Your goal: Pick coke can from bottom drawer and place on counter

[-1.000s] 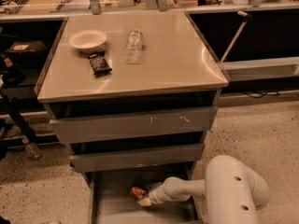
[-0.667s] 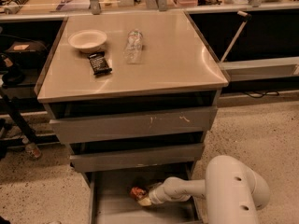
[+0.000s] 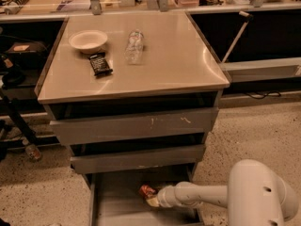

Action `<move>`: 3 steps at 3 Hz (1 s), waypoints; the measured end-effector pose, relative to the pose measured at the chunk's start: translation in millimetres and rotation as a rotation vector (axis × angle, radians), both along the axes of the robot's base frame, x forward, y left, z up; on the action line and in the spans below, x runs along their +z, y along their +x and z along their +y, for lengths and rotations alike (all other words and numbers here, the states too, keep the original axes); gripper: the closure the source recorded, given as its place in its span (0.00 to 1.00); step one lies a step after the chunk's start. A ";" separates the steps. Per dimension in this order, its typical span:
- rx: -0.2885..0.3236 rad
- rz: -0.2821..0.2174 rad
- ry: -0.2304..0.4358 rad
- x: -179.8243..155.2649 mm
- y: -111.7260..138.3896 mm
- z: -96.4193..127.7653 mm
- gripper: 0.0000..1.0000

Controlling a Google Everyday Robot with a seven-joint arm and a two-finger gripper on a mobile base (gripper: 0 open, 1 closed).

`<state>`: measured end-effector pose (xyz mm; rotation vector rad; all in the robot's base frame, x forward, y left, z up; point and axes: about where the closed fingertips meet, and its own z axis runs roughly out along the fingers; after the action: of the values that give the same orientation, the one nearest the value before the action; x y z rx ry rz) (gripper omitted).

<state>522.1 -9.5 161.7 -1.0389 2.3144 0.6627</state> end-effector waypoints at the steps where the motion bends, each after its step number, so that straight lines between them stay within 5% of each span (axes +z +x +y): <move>1: -0.077 0.015 -0.009 54.9 -31.5 -31.6 1.00; 3: -0.088 0.009 -0.027 74.2 -35.2 -37.5 1.00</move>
Offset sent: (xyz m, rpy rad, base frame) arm -0.0417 -0.0505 0.0838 -0.0229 0.0133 -0.1139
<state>486.9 -47.0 236.0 -0.9413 2.3681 0.6036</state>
